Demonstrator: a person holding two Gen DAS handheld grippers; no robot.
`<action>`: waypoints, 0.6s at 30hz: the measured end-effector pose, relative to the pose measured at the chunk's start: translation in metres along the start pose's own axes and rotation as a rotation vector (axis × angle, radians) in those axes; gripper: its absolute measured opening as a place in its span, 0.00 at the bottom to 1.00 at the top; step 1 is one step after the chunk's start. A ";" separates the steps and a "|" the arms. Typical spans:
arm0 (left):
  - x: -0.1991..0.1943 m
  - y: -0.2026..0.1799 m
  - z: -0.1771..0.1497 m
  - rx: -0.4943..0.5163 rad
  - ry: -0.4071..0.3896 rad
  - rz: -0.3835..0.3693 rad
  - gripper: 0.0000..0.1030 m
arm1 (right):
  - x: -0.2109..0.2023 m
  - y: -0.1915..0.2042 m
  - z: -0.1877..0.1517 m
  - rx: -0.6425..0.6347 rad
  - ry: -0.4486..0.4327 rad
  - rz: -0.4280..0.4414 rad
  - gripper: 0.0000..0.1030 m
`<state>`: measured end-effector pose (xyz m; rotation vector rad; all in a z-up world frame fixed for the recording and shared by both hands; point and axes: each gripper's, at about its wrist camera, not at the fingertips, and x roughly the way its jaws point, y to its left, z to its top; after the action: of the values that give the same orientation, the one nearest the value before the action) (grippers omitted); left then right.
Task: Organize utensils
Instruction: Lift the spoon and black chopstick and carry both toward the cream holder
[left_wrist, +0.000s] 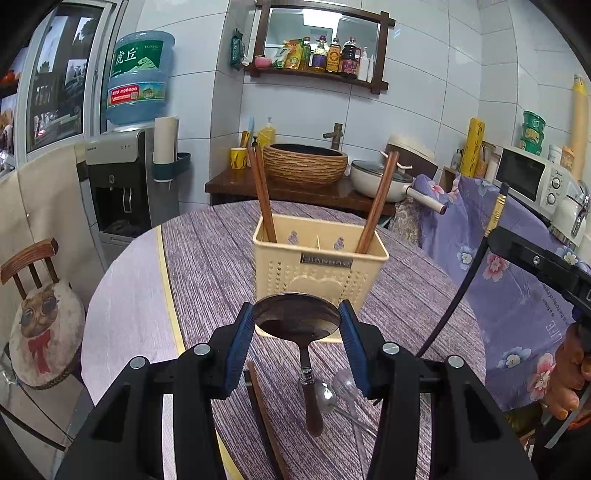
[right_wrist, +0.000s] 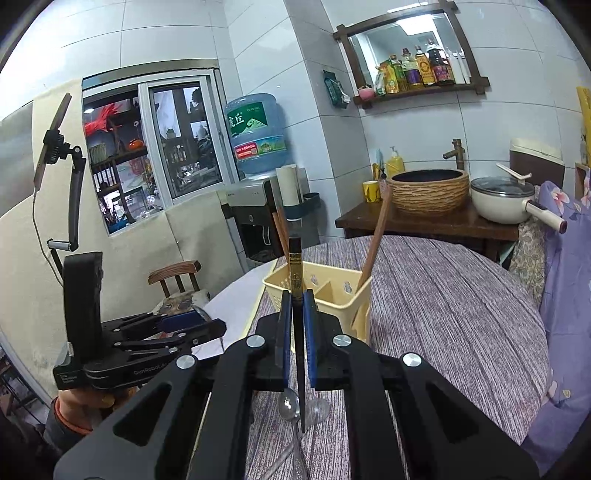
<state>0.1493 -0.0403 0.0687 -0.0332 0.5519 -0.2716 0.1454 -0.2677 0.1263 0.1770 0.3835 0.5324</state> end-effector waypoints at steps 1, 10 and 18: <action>0.001 0.002 0.006 -0.004 -0.007 0.004 0.45 | 0.001 0.001 0.005 -0.004 -0.001 0.007 0.07; -0.007 0.014 0.095 -0.082 -0.124 -0.038 0.45 | 0.004 0.007 0.076 -0.014 -0.091 0.015 0.07; 0.017 0.016 0.151 -0.116 -0.241 0.075 0.45 | 0.025 0.002 0.128 -0.036 -0.200 -0.092 0.07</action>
<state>0.2458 -0.0358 0.1873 -0.1550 0.3279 -0.1592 0.2153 -0.2611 0.2367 0.1750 0.1865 0.4263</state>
